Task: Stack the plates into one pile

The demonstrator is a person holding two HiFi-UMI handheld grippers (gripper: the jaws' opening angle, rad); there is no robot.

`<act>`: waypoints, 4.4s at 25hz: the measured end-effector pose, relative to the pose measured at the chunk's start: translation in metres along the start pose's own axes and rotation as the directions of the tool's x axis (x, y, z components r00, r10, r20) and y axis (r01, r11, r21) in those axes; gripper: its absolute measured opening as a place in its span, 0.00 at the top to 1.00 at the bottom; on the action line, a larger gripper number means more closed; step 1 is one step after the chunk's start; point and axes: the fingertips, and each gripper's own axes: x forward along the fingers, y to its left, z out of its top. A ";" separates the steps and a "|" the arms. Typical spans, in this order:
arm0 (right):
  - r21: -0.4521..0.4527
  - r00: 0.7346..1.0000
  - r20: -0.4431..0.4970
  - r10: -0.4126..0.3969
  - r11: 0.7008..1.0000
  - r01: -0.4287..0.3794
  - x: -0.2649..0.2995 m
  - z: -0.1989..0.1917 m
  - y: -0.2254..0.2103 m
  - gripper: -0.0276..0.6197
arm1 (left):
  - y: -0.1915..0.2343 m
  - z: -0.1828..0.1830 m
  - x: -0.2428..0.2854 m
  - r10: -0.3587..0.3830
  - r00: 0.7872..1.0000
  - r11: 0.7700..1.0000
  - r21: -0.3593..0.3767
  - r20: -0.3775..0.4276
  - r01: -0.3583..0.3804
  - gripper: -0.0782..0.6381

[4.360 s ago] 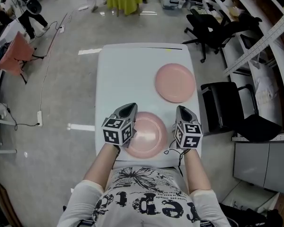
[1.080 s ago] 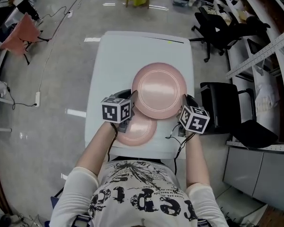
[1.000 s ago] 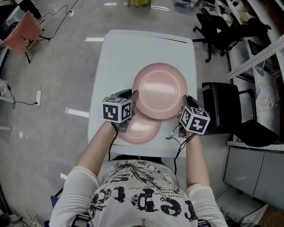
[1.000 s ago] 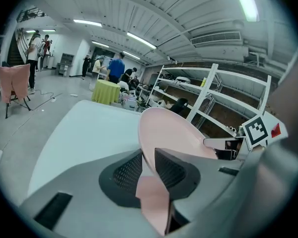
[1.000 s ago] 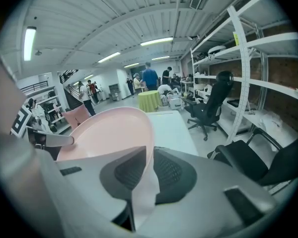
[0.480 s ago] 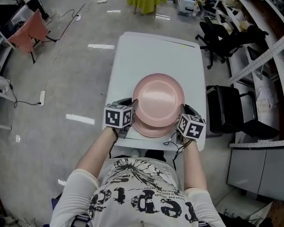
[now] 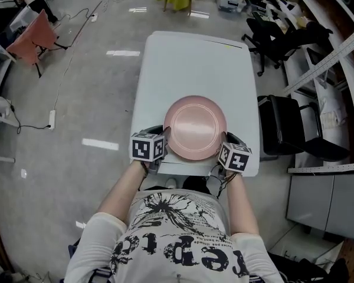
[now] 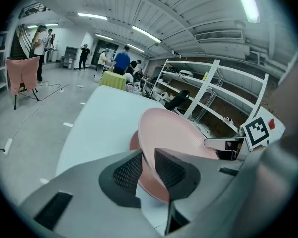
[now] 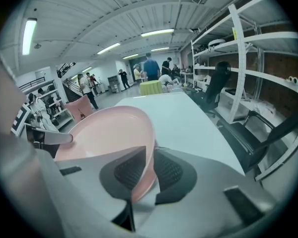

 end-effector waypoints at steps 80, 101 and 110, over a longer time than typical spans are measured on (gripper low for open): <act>-0.423 0.836 0.399 0.375 0.885 -0.195 -0.078 0.113 0.080 0.95 | -0.089 0.102 -0.063 -0.256 0.849 0.952 0.273 0.463 0.138 0.87; -0.439 0.802 0.425 0.419 0.871 -0.222 -0.094 0.112 0.085 0.95 | -0.118 0.115 -0.085 -0.334 0.785 0.887 0.456 0.521 0.074 0.87; -0.425 0.806 0.427 0.409 0.878 -0.221 -0.094 0.108 0.079 0.95 | -0.123 0.110 -0.082 -0.329 0.797 0.886 0.458 0.507 0.074 0.87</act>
